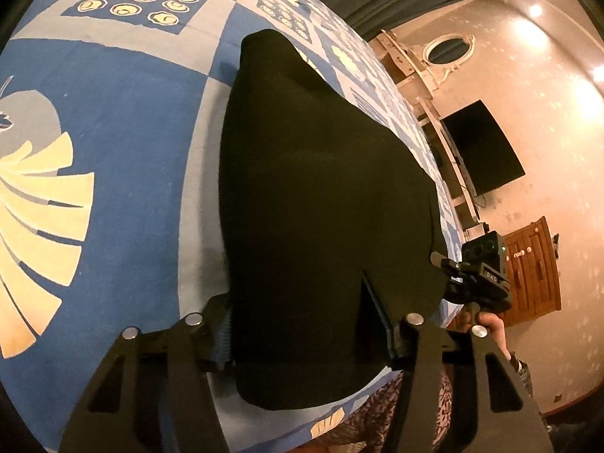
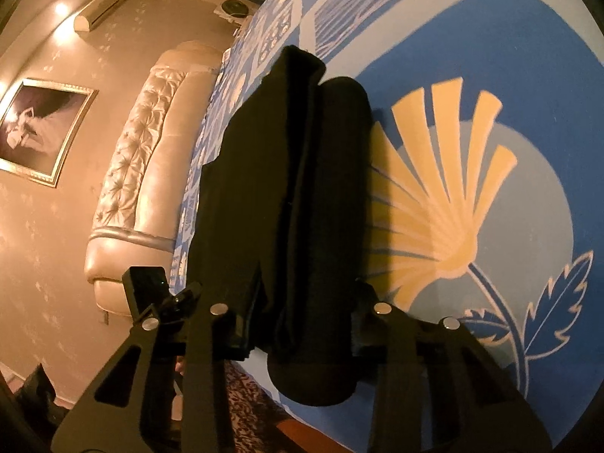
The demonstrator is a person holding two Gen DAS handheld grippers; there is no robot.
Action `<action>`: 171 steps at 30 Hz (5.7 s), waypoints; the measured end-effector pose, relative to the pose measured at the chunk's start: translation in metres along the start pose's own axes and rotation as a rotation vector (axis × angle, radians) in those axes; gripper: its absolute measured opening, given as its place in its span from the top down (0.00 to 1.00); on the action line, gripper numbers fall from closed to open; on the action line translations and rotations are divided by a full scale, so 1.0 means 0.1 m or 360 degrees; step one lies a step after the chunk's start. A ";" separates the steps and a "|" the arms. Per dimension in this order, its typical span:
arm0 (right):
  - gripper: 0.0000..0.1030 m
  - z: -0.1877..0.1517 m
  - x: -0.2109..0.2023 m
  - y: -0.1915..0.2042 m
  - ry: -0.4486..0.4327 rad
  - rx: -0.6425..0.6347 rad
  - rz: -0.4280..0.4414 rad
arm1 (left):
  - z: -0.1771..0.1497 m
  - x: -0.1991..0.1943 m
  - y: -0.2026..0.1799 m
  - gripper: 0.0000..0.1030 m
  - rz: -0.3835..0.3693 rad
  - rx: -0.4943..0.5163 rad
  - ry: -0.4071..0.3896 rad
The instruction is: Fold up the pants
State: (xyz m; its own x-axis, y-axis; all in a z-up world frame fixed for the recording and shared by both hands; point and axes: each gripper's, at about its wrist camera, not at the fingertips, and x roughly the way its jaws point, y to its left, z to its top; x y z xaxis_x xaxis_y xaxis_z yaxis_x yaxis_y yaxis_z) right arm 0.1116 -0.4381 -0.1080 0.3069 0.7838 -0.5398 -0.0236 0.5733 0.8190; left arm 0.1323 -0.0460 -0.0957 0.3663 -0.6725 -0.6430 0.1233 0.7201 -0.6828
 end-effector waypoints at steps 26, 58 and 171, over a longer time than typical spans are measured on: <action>0.68 0.02 -0.03 -0.18 0.0024 0.0056 0.0107 | -0.10 -0.04 -0.06 0.47 0.0019 0.0065 -0.0042; 0.68 0.11 -0.06 -0.12 0.0073 0.0022 0.0071 | -0.16 -0.08 -0.05 0.45 0.0012 0.0082 -0.0071; 0.06 -1.43 -0.05 1.07 -0.0549 -0.0654 -0.1110 | -1.15 -0.74 -0.88 0.12 0.0905 0.0551 -0.0552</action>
State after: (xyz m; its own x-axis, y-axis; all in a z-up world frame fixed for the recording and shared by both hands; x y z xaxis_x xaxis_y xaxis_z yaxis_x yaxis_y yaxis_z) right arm -0.0287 -0.3467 -0.0457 0.6480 0.1455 -0.7476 -0.0440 0.9871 0.1540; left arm -0.0119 -0.0793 -0.0282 0.7227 -0.1297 -0.6789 0.0906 0.9915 -0.0930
